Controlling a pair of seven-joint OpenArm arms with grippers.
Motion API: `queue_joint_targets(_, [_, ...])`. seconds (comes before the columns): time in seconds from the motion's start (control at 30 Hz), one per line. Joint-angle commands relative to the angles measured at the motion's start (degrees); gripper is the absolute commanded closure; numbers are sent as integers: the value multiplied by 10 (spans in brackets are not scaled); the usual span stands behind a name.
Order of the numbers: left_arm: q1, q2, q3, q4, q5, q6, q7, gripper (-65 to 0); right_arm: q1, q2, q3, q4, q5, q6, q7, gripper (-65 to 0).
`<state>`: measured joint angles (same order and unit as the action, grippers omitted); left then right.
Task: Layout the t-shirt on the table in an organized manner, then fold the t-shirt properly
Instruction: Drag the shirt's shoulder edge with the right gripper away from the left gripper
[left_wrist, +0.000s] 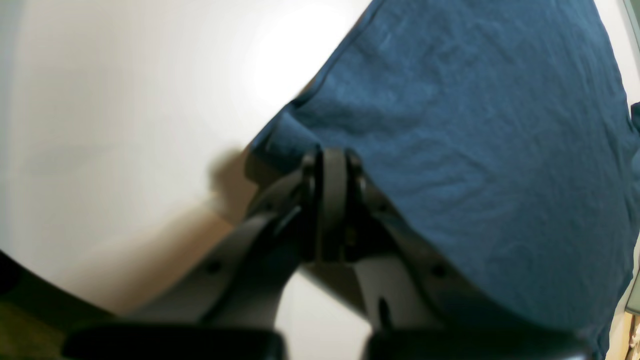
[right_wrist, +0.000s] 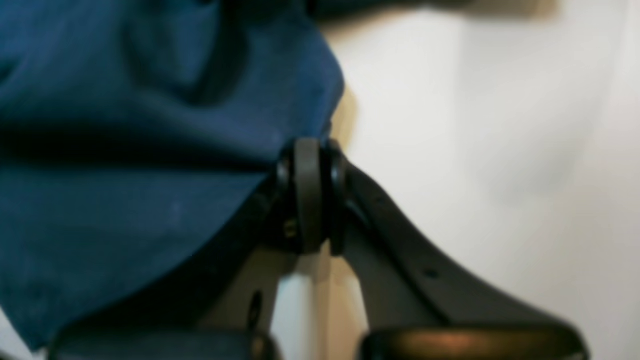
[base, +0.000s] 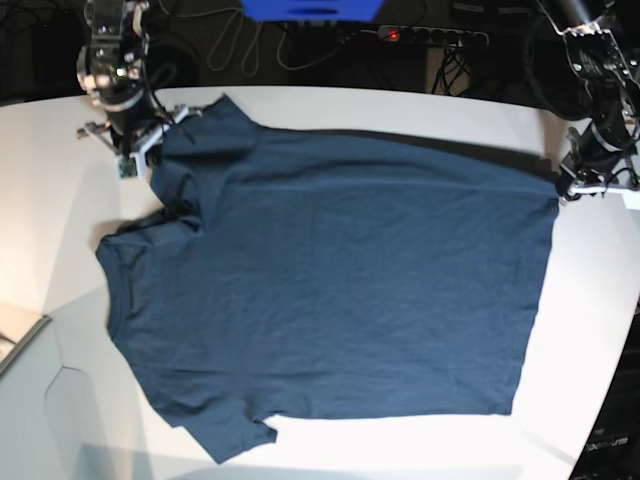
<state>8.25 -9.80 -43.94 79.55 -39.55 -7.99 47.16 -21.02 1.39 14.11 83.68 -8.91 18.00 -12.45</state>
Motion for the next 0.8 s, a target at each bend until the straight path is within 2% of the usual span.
queue_joint_targets(0.0, [-4, -10, -3, 12, -8, -5, -5, 0, -13, -9, 2, 25, 2, 2, 11, 0])
queue_joint_targets(0.23, [14, -9, -4, 35, -8, -5, -6, 0, -99, -50, 2, 115, 2, 2, 11, 0])
queue_joint_targets(0.53, [37, -8, -3, 66, -8, -5, -6, 0, -181, -92, 2, 168, 3, 2, 13, 0])
queue_joint_targets(0.77, [58, 5, -3, 68, -8, -5, -9, 0, -238, -101, 3, 196, 4, 2, 103, 0])
